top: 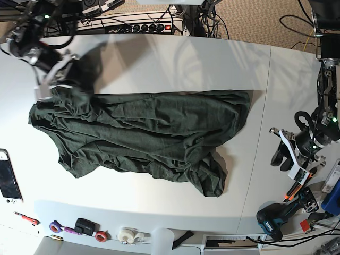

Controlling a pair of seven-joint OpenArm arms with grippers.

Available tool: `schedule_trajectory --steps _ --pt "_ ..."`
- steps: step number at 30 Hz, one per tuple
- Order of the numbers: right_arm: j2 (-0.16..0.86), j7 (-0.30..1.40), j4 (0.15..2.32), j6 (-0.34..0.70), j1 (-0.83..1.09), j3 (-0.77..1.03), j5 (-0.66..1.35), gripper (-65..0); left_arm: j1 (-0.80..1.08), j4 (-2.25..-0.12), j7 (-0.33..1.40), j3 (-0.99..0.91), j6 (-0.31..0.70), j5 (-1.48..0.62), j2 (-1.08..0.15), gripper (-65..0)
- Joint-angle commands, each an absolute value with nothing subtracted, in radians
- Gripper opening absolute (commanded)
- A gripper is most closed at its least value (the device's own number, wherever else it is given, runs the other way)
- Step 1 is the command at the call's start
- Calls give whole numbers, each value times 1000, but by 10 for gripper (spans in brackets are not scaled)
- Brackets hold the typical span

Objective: Layout the t-shirt on the table in an organized manner, then fold the t-shirt properly
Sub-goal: 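Grasp a sleeve with the right gripper and drag it outward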

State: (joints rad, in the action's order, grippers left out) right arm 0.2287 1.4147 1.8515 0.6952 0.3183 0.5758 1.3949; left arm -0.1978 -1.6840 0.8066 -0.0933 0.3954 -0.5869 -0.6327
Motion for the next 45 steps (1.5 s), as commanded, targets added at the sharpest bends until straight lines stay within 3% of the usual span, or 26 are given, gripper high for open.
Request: schedule_trajectory --steps 1,11,12,15,17,22,29,36,40,45 --pt "238 1396 1866 698 313 545 1436 -650 -227 -1698 784 -102 392 -593 -651 -454" --pt "238 1396 1866 698 313 166 1447 -650 -236 -1698 761 -102 374 -516 -652 -454" --pt "238 1396 1866 698 313 149 1446 -637 -236 -1698 761 -102 374 -516 -652 -454" --pt "238 1396 1866 698 313 130 1446 -462 -235 -1698 761 -102 374 -516 -651 -454" --pt "238 1396 1866 698 313 134 1446 -387 -235 -1698 761 -102 374 -517 -651 -454" --pt "237 1396 1866 698 293 173 1445 -384 -229 -1698 762 -101 374 -582 -651 -454" --pt "155 1396 1866 698 212 434 1423 -384 -179 -1698 762 -101 417 -683 -617 -454" --pt "28 1343 1865 698 144 933 1228 -384 -91 -1698 770 -101 490 -676 -596 -454" --pt "42 1214 1832 698 133 1119 1058 -383 -102 -1698 752 -102 488 -630 -623 -454" --pt "154 1101 1646 667 118 1135 978 -329 -195 -1698 732 -103 411 -620 -651 -454"
